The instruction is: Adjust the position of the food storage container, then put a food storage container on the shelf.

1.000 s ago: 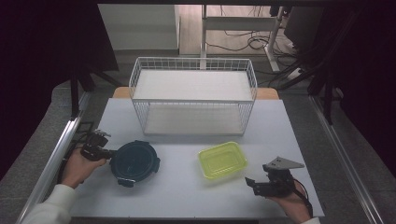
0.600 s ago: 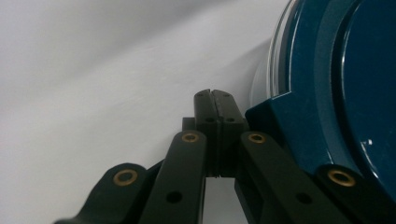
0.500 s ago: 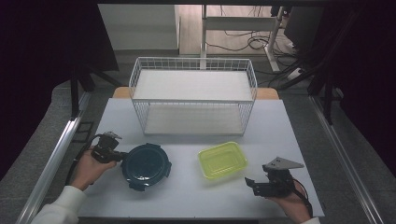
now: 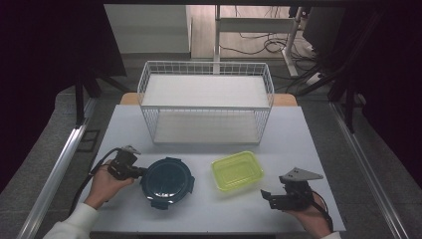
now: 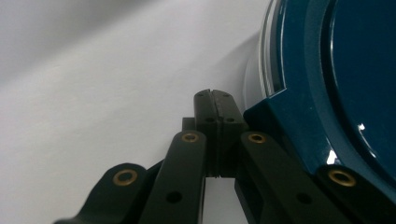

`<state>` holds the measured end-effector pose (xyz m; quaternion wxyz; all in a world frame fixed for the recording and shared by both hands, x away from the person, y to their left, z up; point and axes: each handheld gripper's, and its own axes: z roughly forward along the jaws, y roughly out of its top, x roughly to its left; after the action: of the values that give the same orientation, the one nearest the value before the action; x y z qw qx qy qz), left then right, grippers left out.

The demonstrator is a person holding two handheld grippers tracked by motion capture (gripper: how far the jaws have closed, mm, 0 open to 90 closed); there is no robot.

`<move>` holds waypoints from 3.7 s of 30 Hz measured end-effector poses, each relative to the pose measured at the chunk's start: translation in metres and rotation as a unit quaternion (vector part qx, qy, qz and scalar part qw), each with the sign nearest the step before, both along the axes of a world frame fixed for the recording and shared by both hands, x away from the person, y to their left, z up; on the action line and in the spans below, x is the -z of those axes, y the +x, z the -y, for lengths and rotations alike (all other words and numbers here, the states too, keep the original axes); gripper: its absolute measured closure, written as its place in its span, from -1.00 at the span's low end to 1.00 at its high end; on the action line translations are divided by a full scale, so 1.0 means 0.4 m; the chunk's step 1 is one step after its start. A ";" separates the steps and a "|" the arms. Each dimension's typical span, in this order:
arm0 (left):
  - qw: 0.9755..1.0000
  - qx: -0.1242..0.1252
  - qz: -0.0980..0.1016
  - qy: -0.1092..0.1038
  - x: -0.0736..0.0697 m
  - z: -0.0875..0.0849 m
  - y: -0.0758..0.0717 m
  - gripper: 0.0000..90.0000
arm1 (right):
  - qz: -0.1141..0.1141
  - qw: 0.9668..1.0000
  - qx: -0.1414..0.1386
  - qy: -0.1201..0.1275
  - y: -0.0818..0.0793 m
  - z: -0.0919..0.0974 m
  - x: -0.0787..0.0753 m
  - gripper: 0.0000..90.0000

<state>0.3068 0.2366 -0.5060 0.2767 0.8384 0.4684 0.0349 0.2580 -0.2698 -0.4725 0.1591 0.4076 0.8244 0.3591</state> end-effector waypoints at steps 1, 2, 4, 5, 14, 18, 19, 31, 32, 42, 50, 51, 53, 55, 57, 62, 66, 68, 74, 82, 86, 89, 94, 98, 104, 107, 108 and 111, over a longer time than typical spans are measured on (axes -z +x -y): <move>1.000 0.002 0.000 -0.001 0.001 0.003 -0.001 1.00 | 0.000 1.000 0.000 0.000 0.000 0.000 0.000 -0.64; 1.000 0.002 0.000 -0.001 0.001 0.003 -0.001 1.00 | 0.000 1.000 0.000 0.000 0.000 0.000 0.000 -0.64; 1.000 0.007 -0.001 -0.005 0.002 0.012 -0.005 1.00 | 0.000 1.000 0.000 0.000 0.000 -0.001 0.001 -0.64; 1.000 0.011 0.000 -0.005 0.003 0.017 -0.008 1.00 | 0.000 1.000 0.000 0.000 0.000 -0.001 0.001 -0.64; 1.000 0.024 -0.003 -0.016 0.003 0.040 -0.023 1.00 | -0.001 1.000 0.000 0.000 0.000 -0.001 0.001 -0.64; 1.000 0.025 -0.004 -0.017 0.003 0.044 -0.024 1.00 | -0.001 1.000 0.000 0.000 0.000 -0.001 0.000 -0.64; 0.999 0.026 -0.004 -0.017 0.004 0.045 -0.024 1.00 | -0.001 1.000 0.000 0.000 0.000 -0.001 0.000 -0.64; 0.999 0.026 -0.004 -0.021 0.007 0.045 -0.026 1.00 | 0.001 1.000 0.002 0.002 0.000 0.001 -0.001 -0.65; 0.999 0.026 -0.002 -0.021 0.007 0.044 -0.026 1.00 | 0.002 1.000 0.002 0.002 0.000 0.001 -0.001 -0.65; 0.990 -0.040 0.059 -0.119 -0.067 -0.025 -0.074 0.96 | 0.022 0.999 0.008 0.029 -0.011 -0.010 -0.029 -0.65; 0.985 -0.029 0.078 -0.153 -0.107 -0.018 -0.154 0.28 | 0.012 0.997 -0.004 0.076 -0.014 -0.046 -0.052 -0.66; 0.985 -0.035 0.084 -0.146 -0.107 -0.011 -0.165 -0.06 | 0.010 0.997 -0.011 0.078 -0.013 -0.060 -0.053 -0.66; 0.986 -0.036 0.082 -0.144 -0.106 -0.006 -0.169 -0.29 | 0.007 0.997 -0.015 0.079 -0.011 -0.070 -0.053 -0.66; 0.985 -0.041 0.084 -0.142 -0.104 -0.003 -0.170 -0.41 | 0.002 0.996 -0.019 0.082 -0.008 -0.080 -0.052 -0.66; 0.985 -0.044 0.083 -0.143 -0.102 -0.003 -0.169 -0.47 | -0.001 0.996 -0.021 0.083 -0.004 -0.084 -0.051 -0.66; 0.985 -0.055 0.082 -0.144 -0.101 -0.007 -0.172 -0.57 | -0.008 0.995 -0.024 0.094 0.000 -0.098 -0.053 -0.66; 0.983 -0.060 0.081 -0.154 -0.104 -0.012 -0.171 -0.66 | -0.013 0.994 -0.031 0.103 -0.003 -0.111 -0.057 -0.67; 0.982 -0.068 0.075 -0.159 -0.103 -0.010 -0.167 -0.71 | -0.018 0.993 -0.038 0.106 -0.006 -0.126 -0.057 -0.67; 0.981 -0.062 0.065 -0.171 -0.100 -0.003 -0.165 -0.77 | -0.037 0.991 -0.039 0.121 -0.003 -0.153 -0.054 -0.67; 0.981 -0.059 0.057 -0.174 -0.095 -0.005 -0.159 -0.77 | -0.073 0.987 -0.061 0.133 -0.009 -0.258 -0.044 -0.68; 0.981 -0.058 0.052 -0.179 -0.090 -0.007 -0.156 -0.77 | -0.090 0.984 -0.059 0.142 -0.004 -0.286 -0.039 -0.68; 0.980 -0.058 0.049 -0.183 -0.089 -0.010 -0.156 -0.77 | -0.109 0.981 -0.049 0.154 -0.003 -0.313 -0.035 -0.67; 0.979 -0.057 0.044 -0.189 -0.089 -0.009 -0.155 -0.76 | -0.116 0.980 -0.049 0.154 -0.006 -0.337 -0.032 -0.67; 0.978 -0.055 0.032 -0.197 -0.082 -0.006 -0.146 -0.76 | -0.126 0.979 -0.047 0.155 -0.006 -0.356 -0.024 -0.65; 0.977 -0.050 0.010 -0.206 -0.066 0.005 -0.129 -0.74 | -0.145 0.976 -0.038 0.160 -0.004 -0.381 -0.012 -0.63; 0.977 -0.046 -0.002 -0.207 -0.057 0.010 -0.121 -0.73 | -0.166 0.970 -0.028 0.173 -0.003 -0.399 -0.004 -0.59; 0.977 -0.046 -0.005 -0.208 -0.055 0.012 -0.119 -0.73 | -0.166 0.970 -0.028 0.173 -0.003 -0.399 -0.004 -0.59; 0.976 -0.041 -0.013 -0.215 -0.051 0.011 -0.111 -0.72 | -0.190 0.965 -0.012 0.181 0.007 -0.411 -0.002 -0.57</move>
<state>0.2622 0.2324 -0.4855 0.4428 0.7396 0.5026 -0.0661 0.2608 -0.1056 -0.4716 -0.0808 0.4800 0.7658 0.4202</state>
